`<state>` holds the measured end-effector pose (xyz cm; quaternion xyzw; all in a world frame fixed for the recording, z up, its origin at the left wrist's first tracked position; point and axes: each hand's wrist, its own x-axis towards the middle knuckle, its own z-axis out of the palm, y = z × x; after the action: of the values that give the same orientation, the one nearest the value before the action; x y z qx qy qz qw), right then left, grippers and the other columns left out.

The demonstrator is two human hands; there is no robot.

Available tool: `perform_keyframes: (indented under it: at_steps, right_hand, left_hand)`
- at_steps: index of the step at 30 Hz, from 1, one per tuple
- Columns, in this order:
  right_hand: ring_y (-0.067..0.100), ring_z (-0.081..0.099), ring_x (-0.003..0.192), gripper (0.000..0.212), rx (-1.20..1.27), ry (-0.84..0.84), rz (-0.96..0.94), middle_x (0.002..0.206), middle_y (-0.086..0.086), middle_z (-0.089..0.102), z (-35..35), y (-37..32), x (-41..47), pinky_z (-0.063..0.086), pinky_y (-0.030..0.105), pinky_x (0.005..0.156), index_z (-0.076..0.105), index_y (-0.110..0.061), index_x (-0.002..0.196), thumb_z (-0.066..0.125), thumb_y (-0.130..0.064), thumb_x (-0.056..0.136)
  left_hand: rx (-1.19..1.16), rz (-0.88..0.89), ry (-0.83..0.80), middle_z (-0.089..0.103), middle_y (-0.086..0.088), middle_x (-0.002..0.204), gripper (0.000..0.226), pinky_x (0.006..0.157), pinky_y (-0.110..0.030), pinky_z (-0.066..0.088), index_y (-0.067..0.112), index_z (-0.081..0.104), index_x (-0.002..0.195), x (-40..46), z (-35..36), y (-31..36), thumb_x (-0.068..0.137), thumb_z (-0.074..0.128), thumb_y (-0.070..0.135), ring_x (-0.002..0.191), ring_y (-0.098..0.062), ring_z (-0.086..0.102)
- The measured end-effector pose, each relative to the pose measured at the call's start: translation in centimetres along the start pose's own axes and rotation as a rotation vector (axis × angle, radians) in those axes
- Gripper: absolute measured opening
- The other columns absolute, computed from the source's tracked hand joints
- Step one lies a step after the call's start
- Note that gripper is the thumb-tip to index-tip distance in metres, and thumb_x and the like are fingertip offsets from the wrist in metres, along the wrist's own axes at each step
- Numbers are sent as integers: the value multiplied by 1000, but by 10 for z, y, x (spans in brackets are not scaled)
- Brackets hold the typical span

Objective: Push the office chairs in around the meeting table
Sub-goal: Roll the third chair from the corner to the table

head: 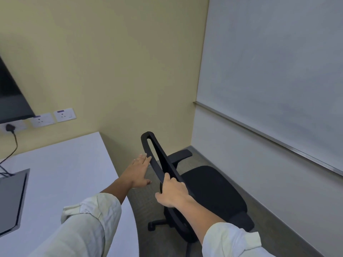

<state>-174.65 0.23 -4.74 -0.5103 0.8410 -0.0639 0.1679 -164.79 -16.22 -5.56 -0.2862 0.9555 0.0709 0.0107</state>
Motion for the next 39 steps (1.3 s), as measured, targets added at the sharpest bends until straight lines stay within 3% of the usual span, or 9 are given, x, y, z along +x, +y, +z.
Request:
perform_keyframes:
  at_steps: [4,7,10,12,16,21,26,31,39]
  right_hand:
    - [32,61,106,64,-124,168,-35,119,14,63,5,24,-29,42,46,97,32,-7,142,55,-44,95]
    - [29,64,98,62,-214,269,-58,111,12,67,14,57,-56,43,44,95,32,-8,142,52,-45,96]
    - [30,66,88,45,-249,263,-14,98,10,69,10,94,-79,45,43,88,48,-11,121,50,-48,95]
    - [32,66,84,38,-261,217,37,92,10,69,-2,119,-91,47,40,79,55,-13,101,50,-50,93]
    - [34,66,85,33,-282,134,128,90,11,68,-25,174,-110,46,36,67,52,-14,81,58,-46,87]
    - [34,65,86,44,-280,94,110,93,11,68,-41,231,-128,55,39,72,56,-15,84,55,-58,88]
    - [28,58,71,68,-326,100,2,82,6,67,-39,264,-138,49,37,67,59,-16,78,43,-82,82]
    - [20,56,60,79,-353,108,-141,64,-3,61,-46,307,-162,47,35,62,59,-19,66,34,-94,72]
    - [17,50,47,53,-270,180,-346,52,-5,53,-50,359,-174,39,32,50,46,-21,52,50,-68,75]
  left_hand:
    - [168,88,-95,-5,-17,167,107,126,-41,5,10,1,159,16,-7,7,87,74,43,155,-29,-3]
    - [213,114,-152,14,-18,165,92,124,-42,15,9,21,156,28,-14,19,87,71,44,152,-31,13]
    - [205,189,-128,59,-8,125,44,98,-38,44,18,58,119,35,-21,27,85,71,42,115,-27,52]
    - [191,214,-144,66,-1,94,21,80,-39,52,25,60,88,34,-23,38,80,71,40,89,-22,59]
    - [179,253,-268,60,8,63,39,55,-31,45,24,64,71,21,-11,84,67,65,62,58,-11,55]
    - [188,252,-315,61,8,68,47,55,-31,36,27,64,79,-4,4,147,71,57,72,66,-16,59]
    - [227,140,-177,49,10,58,39,58,-32,37,27,47,59,-39,19,189,76,52,61,61,-20,52]
    - [210,8,-114,50,9,57,35,59,-31,37,25,47,57,-78,31,246,73,51,56,59,-19,52]
    - [162,-128,-128,60,8,62,30,55,-27,45,25,65,71,-102,43,297,74,53,53,56,-11,57]
